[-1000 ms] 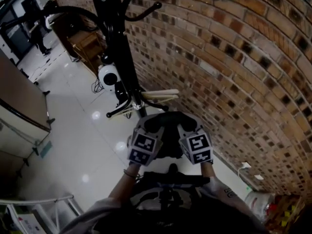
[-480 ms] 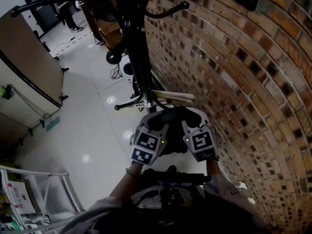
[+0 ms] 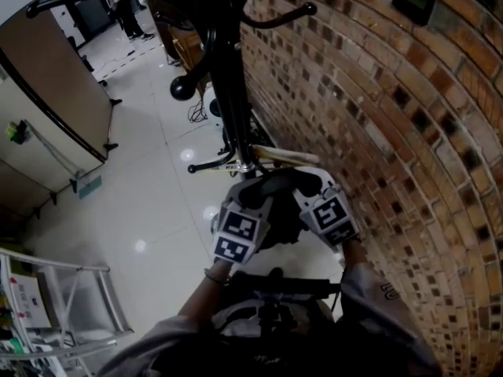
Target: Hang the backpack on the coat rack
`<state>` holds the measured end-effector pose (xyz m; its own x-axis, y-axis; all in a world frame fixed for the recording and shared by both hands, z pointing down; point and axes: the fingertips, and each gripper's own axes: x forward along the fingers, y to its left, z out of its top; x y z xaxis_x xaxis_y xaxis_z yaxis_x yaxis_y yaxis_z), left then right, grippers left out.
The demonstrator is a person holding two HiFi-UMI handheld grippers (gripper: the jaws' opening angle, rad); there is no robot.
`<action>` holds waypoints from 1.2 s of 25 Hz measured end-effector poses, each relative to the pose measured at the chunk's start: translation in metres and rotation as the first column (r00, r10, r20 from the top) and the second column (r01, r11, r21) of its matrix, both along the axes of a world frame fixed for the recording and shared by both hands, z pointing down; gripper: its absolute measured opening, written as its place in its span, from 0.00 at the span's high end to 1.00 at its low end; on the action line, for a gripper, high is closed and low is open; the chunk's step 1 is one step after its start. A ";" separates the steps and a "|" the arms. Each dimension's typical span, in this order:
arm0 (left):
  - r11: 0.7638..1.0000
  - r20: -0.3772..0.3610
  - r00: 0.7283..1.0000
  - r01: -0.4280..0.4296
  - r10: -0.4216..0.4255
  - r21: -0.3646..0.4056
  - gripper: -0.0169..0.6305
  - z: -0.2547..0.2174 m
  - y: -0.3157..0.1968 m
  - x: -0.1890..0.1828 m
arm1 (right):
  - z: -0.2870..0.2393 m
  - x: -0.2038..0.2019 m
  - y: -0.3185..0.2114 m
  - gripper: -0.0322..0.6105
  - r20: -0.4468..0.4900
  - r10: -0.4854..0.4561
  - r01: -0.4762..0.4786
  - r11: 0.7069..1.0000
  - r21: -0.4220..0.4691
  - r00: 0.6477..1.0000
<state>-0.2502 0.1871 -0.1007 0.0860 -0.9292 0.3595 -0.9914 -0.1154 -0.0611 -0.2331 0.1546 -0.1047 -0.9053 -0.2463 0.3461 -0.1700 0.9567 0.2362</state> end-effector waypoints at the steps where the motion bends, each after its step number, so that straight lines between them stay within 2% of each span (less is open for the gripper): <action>1: 1.000 -0.003 1.000 0.005 -0.005 -0.001 0.85 0.000 0.000 0.000 | 0.000 -0.002 -0.001 0.84 -0.004 -0.019 0.019 1.000 -0.003 1.000; 8: 0.997 -0.049 0.997 0.064 -0.066 -0.042 0.84 0.019 -0.003 -0.014 | 0.015 -0.025 -0.006 0.84 -0.124 -0.155 0.157 0.988 0.008 0.980; 18: 0.994 -0.084 0.993 0.082 -0.087 -0.066 0.82 0.035 -0.008 -0.029 | 0.041 -0.050 -0.006 0.84 -0.212 -0.317 0.320 0.947 -0.023 0.924; 23: 0.997 -0.085 0.994 0.067 -0.071 -0.049 0.82 0.036 -0.012 -0.034 | 0.047 -0.055 -0.007 0.84 -0.203 -0.346 0.339 0.938 -0.071 0.916; 30: 0.999 -0.065 0.997 0.026 -0.028 -0.031 0.80 0.037 -0.012 -0.031 | 0.047 -0.050 -0.007 0.80 -0.128 -0.290 0.273 0.953 -0.133 0.948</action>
<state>-0.2814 0.1752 -0.0632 0.0850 -0.9203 0.3819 -0.9960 -0.0890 0.0070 -0.2827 0.1472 -0.0578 -0.8702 0.0595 0.4891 0.1384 0.9822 0.1268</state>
